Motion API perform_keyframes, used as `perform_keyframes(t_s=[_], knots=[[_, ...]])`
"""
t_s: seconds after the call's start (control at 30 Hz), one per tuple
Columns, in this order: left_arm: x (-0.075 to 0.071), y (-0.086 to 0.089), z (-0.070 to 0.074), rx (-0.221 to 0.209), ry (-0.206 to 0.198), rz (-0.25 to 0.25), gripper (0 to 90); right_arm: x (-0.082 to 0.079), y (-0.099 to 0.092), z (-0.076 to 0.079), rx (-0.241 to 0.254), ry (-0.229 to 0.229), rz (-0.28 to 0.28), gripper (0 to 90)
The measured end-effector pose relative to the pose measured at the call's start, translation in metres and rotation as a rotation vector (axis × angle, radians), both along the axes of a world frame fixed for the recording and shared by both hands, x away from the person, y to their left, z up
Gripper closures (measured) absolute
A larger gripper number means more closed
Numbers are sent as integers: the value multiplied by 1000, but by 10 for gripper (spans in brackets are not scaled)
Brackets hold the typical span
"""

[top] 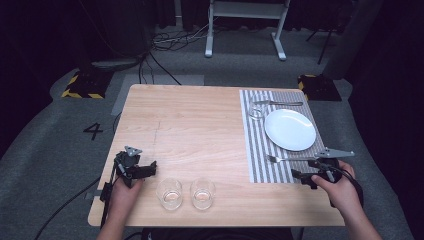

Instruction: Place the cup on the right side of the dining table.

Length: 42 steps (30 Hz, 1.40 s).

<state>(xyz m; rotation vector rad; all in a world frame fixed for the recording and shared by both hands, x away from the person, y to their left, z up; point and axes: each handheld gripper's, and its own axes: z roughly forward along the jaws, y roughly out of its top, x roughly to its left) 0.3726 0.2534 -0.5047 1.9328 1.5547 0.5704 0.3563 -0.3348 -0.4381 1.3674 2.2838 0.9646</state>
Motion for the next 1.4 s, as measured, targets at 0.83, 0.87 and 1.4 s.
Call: perform_keyframes(t_s=[0.83, 0.87, 1.4], knots=[[0, 0, 0, 0, 0, 0, 83, -20, 2, -56, -3, 3, -7, 178], [0, 0, 0, 0, 0, 0, 83, -21, 2, -57, -6, -5, -6, 178], [0, 0, 0, 2, 1, -1, 83, -30, 8, -66, -43, -101, 4, 122]])
